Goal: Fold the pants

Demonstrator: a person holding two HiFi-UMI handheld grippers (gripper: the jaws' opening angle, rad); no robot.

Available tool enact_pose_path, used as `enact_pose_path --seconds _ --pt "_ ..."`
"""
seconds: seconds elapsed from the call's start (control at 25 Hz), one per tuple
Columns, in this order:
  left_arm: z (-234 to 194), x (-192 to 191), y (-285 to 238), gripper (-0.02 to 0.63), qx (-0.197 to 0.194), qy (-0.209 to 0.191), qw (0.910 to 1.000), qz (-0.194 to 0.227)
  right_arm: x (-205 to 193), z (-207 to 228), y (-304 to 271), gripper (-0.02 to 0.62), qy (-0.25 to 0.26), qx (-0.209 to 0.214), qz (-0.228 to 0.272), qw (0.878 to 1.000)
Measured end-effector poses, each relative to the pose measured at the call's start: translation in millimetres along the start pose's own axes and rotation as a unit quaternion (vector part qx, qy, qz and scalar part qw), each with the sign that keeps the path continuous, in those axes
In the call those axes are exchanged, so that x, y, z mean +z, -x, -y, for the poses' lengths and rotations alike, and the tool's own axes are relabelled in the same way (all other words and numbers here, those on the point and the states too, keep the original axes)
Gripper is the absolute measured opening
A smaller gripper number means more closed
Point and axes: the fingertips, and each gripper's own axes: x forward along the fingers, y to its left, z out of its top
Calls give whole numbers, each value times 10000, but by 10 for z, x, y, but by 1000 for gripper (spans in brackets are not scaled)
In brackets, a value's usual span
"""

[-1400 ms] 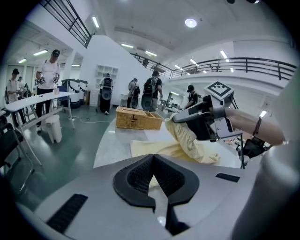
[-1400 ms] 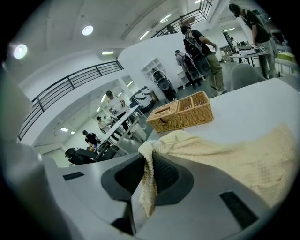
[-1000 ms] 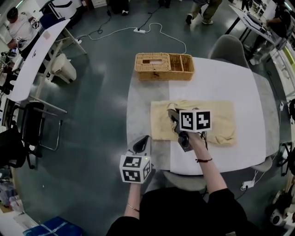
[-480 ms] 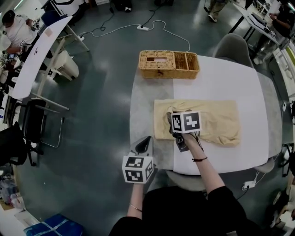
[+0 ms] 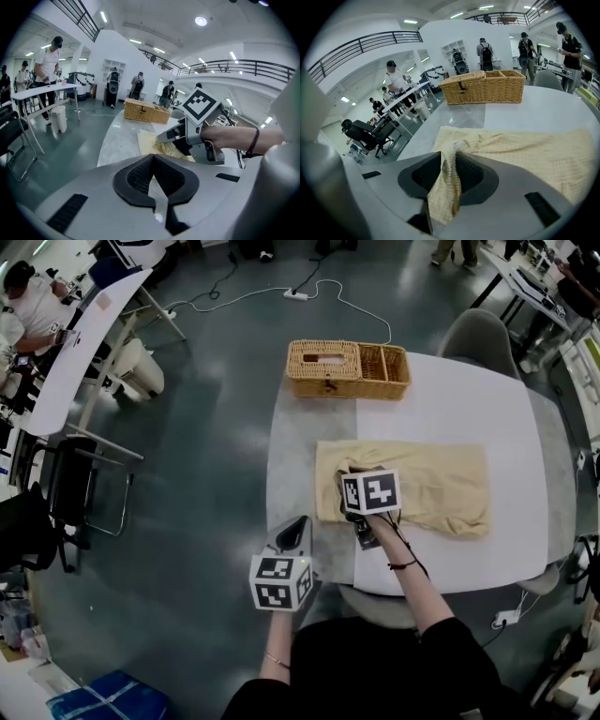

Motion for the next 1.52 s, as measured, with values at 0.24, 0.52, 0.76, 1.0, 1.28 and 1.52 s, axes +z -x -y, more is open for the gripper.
enact_pose_path --seconds 0.24,0.52,0.76,1.0,1.28,1.52 --pt "8 -1 1 8 14 17 10000 -7 -33 -51 -18 128 232 -83 -17 9997" --pt "-3 -3 -1 8 11 -25 10000 -20 -33 -96 -12 180 404 -264 201 9986" --pt "23 22 8 8 -6 -64 10000 -11 10 -91 48 221 542 -445 448 9965" --pt "69 20 7 8 -54 -136 9999 -10 55 -105 142 235 408 -241 682 9965" --pt "241 95 -2 8 -175 -295 9994 16 112 -177 450 233 6 508 1068 9930" --pt "537 190 -78 8 -289 -458 9985 48 69 21 785 60 555 418 1210 9902"
